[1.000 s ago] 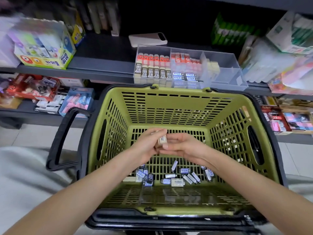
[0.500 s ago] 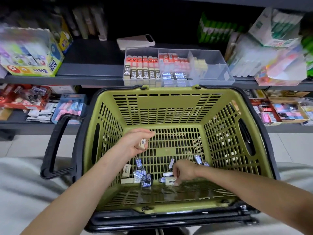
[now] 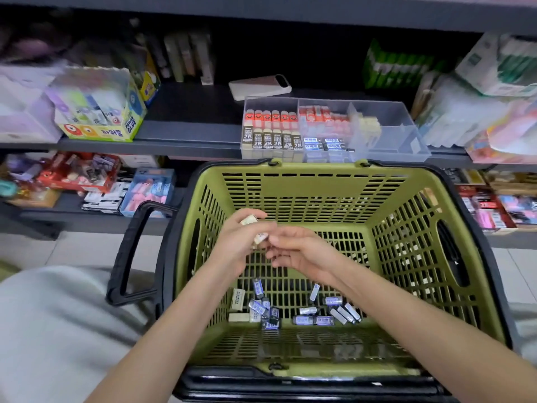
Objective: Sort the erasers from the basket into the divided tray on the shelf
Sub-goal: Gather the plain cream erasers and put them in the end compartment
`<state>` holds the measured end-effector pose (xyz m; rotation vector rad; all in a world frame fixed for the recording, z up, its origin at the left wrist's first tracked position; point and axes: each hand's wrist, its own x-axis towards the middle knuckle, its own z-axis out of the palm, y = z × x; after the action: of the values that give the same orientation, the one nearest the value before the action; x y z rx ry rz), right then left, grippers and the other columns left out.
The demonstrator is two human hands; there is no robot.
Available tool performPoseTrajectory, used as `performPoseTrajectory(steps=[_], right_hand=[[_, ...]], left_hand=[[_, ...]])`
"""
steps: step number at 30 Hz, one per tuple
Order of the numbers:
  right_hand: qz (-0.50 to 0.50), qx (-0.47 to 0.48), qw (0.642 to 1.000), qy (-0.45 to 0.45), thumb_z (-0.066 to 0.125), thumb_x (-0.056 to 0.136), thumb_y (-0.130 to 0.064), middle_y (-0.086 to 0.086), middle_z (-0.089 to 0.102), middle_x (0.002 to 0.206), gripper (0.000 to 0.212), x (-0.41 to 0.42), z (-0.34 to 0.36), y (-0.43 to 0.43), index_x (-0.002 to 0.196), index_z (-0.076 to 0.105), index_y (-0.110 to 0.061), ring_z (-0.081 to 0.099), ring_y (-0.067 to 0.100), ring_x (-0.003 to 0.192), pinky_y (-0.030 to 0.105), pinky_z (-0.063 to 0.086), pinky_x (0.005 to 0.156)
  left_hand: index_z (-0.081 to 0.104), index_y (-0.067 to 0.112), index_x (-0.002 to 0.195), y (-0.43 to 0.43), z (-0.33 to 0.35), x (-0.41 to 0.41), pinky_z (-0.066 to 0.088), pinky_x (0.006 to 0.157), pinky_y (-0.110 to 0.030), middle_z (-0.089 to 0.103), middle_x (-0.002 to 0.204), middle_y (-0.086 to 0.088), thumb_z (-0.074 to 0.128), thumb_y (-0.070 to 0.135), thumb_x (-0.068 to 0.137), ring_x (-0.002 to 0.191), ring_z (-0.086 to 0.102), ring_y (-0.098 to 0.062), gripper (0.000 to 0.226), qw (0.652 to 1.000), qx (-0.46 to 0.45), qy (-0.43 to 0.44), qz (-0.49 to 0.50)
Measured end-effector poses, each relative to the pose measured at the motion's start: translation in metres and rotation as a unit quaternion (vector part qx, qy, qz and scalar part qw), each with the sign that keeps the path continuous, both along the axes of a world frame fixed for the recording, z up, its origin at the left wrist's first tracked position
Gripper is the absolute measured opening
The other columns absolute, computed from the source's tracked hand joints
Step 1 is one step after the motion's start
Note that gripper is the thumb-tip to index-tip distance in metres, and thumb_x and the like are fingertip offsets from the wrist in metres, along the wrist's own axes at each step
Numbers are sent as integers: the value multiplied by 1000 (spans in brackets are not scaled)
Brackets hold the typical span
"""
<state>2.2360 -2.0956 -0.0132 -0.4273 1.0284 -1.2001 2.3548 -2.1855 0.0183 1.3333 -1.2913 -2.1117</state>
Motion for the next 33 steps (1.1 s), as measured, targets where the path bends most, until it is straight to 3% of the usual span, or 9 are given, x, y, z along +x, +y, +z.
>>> performPoseTrajectory(steps=[3,7,10,12,15,21,24,30,33], right_hand=[[109,58,976,180,67,81,-13,4,67,92,26,11,-23,-6,105,63,-6,63,12,78,26,54,76],[369,-16,718,590,72,78,-34,5,51,132,57,55,-74,-14,129,51,-17,45,21,122,40,37,106],[453,-103,537,705,67,80,-41,11,43,137,60,76,-98,-19,132,48,-19,35,28,128,44,32,107],[473,-136,479,727,64,82,-40,13,43,134,52,80,-106,-19,128,52,-20,36,30,126,48,31,107],[466,-138,498,718,65,80,-36,12,43,129,46,78,-115,-18,122,56,-20,36,30,121,47,34,103],[331,-53,654,679,69,76,-27,2,45,108,33,40,-111,-21,108,62,-21,43,19,103,33,45,92],[359,-32,641,677,68,77,-29,0,43,103,31,25,-113,-15,105,57,-26,45,19,96,29,45,82],[362,-75,643,671,68,79,-17,7,55,100,23,44,-117,-20,99,58,-11,51,24,98,33,42,89],[327,-25,714,619,67,82,-16,7,63,101,23,43,-109,-22,103,59,-11,58,20,90,29,46,78]], left_hand=[[62,13,86,-16,11,16,43,51,-20,56,82,-3,67,-6,75,62,52,-11,23,992,-46,78,83],[65,14,80,-33,24,35,43,48,-19,52,74,-2,63,-4,68,62,52,-11,22,969,4,242,45],[66,13,82,-35,25,42,43,47,-19,50,74,-4,57,-2,68,64,52,-12,23,956,60,287,27],[69,14,80,-35,23,42,43,47,-19,50,76,-5,58,-2,67,64,52,-13,23,957,64,282,26],[72,14,77,-36,21,38,43,47,-19,54,72,-5,61,-1,66,64,53,-14,22,963,66,262,24],[69,11,72,-37,17,35,42,44,-20,58,65,-4,70,3,61,61,54,-14,14,974,115,184,61],[64,10,77,-35,17,31,40,41,-19,58,65,-5,70,6,62,58,54,-14,16,976,134,159,71],[64,10,81,-34,14,30,38,41,-18,57,69,-4,72,7,64,61,52,-14,19,977,148,140,60],[63,10,85,-35,12,32,39,40,-18,57,70,-5,74,7,64,60,52,-14,23,977,166,118,63]])
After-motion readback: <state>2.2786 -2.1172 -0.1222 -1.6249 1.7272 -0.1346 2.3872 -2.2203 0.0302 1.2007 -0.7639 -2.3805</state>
